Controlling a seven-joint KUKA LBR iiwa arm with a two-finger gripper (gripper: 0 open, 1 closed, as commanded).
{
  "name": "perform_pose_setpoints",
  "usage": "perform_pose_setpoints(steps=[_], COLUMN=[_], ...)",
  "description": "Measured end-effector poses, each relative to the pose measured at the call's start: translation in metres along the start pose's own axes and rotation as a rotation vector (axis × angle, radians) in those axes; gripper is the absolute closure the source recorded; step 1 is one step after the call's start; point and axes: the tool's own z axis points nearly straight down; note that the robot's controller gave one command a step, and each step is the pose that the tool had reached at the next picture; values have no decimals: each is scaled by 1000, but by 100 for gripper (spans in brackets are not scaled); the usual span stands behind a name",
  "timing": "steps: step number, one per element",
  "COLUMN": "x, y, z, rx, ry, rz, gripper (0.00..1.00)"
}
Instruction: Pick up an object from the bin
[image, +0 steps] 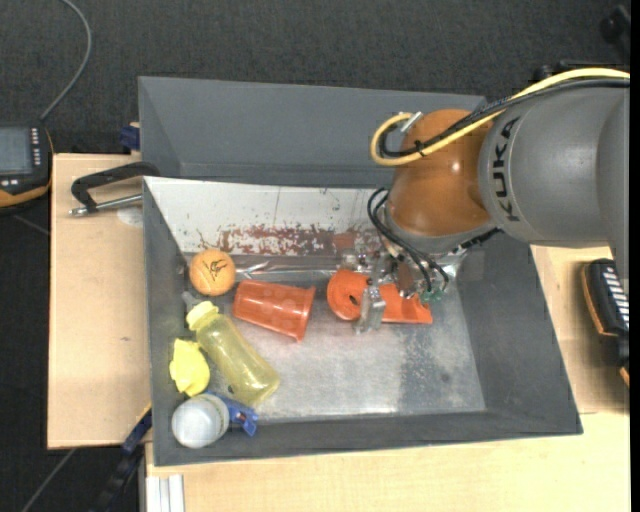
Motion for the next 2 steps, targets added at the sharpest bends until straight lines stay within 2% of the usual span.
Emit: perform_pose_setpoints(steps=[1,2], x=[0,-3], y=[-5,-3], z=[-40,-50], rx=[-1,0], ry=[-3,-10], rz=[-6,-9], gripper=[100,100])
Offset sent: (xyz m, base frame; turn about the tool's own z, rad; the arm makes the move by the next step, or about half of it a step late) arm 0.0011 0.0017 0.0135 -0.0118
